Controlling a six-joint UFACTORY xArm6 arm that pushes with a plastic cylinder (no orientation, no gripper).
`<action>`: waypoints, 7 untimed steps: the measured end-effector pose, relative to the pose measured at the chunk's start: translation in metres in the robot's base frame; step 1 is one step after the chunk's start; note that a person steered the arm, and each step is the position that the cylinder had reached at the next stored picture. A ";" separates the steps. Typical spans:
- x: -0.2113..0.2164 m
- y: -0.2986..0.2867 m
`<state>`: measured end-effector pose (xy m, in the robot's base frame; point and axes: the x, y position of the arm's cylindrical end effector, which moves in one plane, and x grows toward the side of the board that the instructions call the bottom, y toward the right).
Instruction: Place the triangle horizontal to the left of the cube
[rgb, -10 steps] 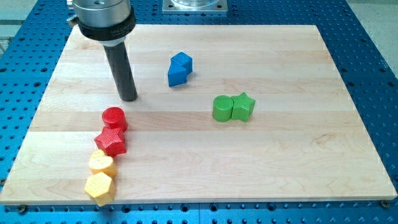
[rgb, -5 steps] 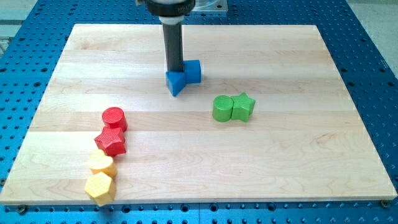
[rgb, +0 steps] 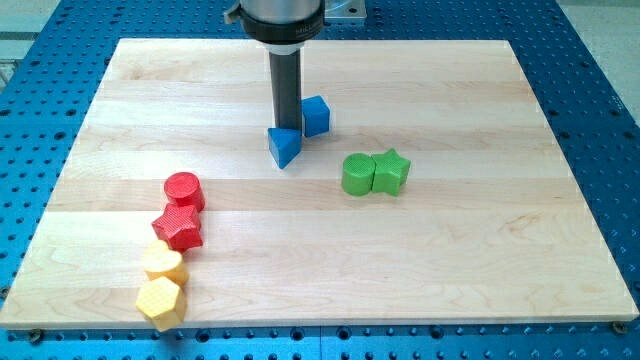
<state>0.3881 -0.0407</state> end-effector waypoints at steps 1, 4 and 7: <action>0.000 -0.002; -0.001 -0.003; 0.000 0.004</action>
<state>0.3884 -0.0366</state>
